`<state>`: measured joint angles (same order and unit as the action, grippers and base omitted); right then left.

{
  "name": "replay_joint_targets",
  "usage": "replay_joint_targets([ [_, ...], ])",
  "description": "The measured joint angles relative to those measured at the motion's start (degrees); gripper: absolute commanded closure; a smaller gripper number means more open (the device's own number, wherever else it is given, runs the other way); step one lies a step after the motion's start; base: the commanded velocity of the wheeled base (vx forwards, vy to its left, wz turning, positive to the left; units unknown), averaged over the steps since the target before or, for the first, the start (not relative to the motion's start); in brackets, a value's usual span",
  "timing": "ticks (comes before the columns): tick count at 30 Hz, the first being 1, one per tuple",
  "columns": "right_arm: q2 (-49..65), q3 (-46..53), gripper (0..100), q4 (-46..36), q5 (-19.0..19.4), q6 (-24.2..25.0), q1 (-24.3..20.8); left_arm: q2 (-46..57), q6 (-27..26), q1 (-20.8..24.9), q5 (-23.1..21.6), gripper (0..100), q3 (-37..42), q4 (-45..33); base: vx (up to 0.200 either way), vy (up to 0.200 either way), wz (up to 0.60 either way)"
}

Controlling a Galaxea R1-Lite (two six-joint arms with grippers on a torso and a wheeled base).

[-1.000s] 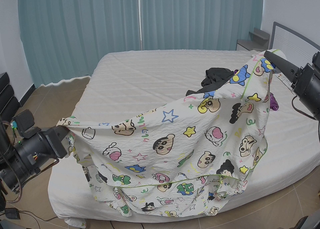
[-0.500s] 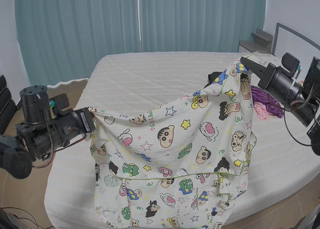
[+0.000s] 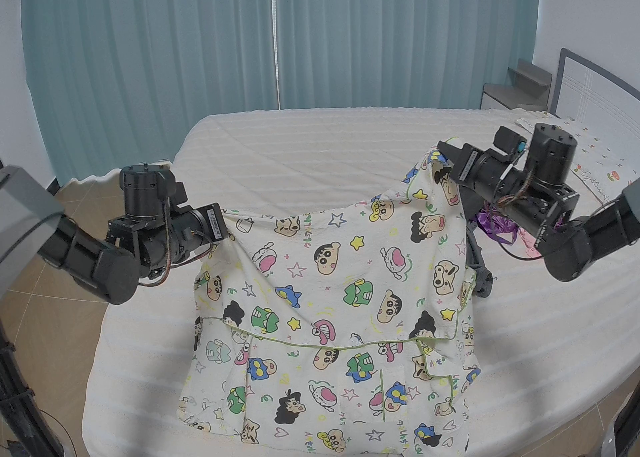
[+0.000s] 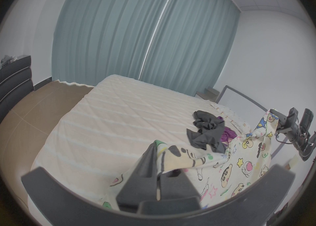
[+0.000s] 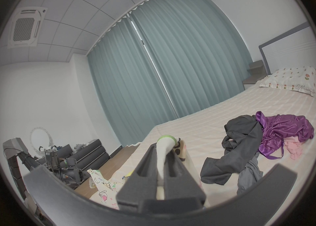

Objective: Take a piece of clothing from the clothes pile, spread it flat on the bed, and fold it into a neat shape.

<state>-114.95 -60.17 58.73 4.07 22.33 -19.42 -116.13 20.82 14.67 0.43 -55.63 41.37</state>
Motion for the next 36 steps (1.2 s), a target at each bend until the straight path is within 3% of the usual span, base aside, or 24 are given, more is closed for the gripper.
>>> replay_joint_targets([
  [16,-22.2,-18.1,100,-0.7,-8.9,0.3,0.7,-21.7,-0.1,-4.5,3.7,100,-22.1,-4.2,0.0,0.0,0.0],
  [17,-23.4,-19.3,100,-1.0,-9.4,0.3,0.7,-22.9,-0.1,-4.6,4.0,0,-24.1,-5.3,0.0,0.0,0.0],
  [18,-24.8,-21.0,100,-1.5,-9.9,0.3,0.7,-24.0,-0.1,-4.8,4.3,0,-25.6,-6.2,0.0,0.0,0.0],
  [19,-26.2,-22.7,0,-2.2,-10.6,0.3,0.7,-25.2,-0.1,-5.0,4.6,0,-27.5,-7.3,0.0,0.0,0.0],
  [29,-36.3,-37.3,0,-9.9,-15.0,5.3,0.4,-37.5,-0.1,-7.0,11.0,0,-44.7,-13.2,0.0,0.0,0.0],
  [36,-40.4,-46.3,0,-18.3,-18.5,16.8,1.6,-43.8,0.0,-9.8,14.7,0,-51.6,-14.2,0.0,0.0,0.0],
])
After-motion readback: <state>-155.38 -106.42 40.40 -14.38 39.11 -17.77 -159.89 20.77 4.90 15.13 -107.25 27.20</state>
